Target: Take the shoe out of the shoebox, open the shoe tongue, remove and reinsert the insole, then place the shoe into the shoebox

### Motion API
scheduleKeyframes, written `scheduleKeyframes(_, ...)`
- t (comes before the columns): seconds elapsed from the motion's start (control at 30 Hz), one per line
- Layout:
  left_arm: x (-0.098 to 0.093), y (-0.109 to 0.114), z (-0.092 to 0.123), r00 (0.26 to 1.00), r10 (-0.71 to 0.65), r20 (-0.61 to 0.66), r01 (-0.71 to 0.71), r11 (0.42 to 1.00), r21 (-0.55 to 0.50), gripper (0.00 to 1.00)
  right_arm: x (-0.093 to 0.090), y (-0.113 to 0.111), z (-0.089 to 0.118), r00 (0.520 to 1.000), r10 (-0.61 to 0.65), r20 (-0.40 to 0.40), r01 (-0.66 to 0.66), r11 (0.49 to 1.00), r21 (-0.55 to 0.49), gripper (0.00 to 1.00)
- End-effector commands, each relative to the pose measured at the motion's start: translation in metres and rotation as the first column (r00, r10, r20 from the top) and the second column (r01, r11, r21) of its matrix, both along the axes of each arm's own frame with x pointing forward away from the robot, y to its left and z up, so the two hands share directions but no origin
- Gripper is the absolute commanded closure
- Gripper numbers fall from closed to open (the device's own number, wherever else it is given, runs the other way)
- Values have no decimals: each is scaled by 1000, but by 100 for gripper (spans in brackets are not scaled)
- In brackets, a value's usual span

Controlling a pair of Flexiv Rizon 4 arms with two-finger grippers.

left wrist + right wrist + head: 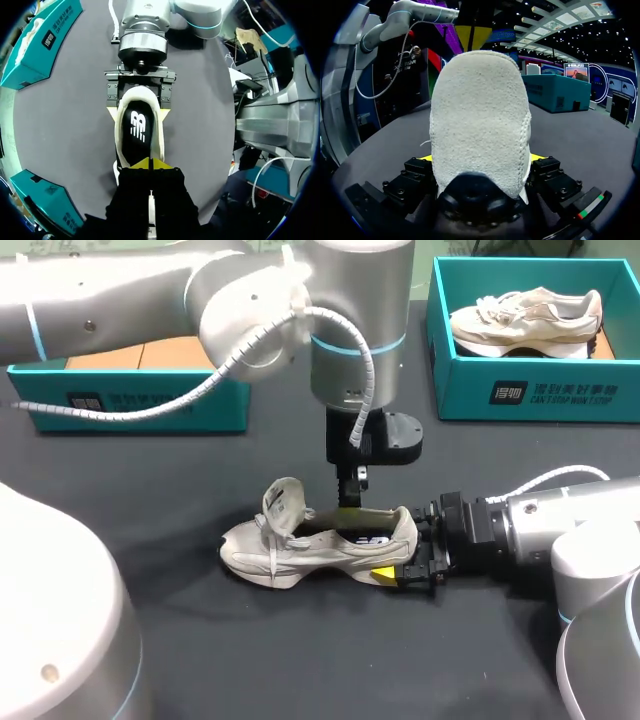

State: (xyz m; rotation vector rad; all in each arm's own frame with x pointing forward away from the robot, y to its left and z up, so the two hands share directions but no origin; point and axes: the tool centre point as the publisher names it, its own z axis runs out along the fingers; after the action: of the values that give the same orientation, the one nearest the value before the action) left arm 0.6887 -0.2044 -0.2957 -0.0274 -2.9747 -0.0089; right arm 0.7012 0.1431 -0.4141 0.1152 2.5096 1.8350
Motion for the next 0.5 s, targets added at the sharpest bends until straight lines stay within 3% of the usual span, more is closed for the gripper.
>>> scheduleKeyframes(0.03,0,-2,-5,1000,-1,-2,1,1000,3,100,0,1,-1,1000,-1,-2,1,1000,-5,100)
scheduleKeyframes(0.23,0,-2,-5,1000,-1,-2,1,1000,3,100,0,1,-1,1000,-1,-2,1,1000,-5,100)
scheduleKeyframes(0.5,-1,-12,-46,998,-55,7,55,998,5,100,0,1,-1,1000,-1,-2,1,1000,-5,100)
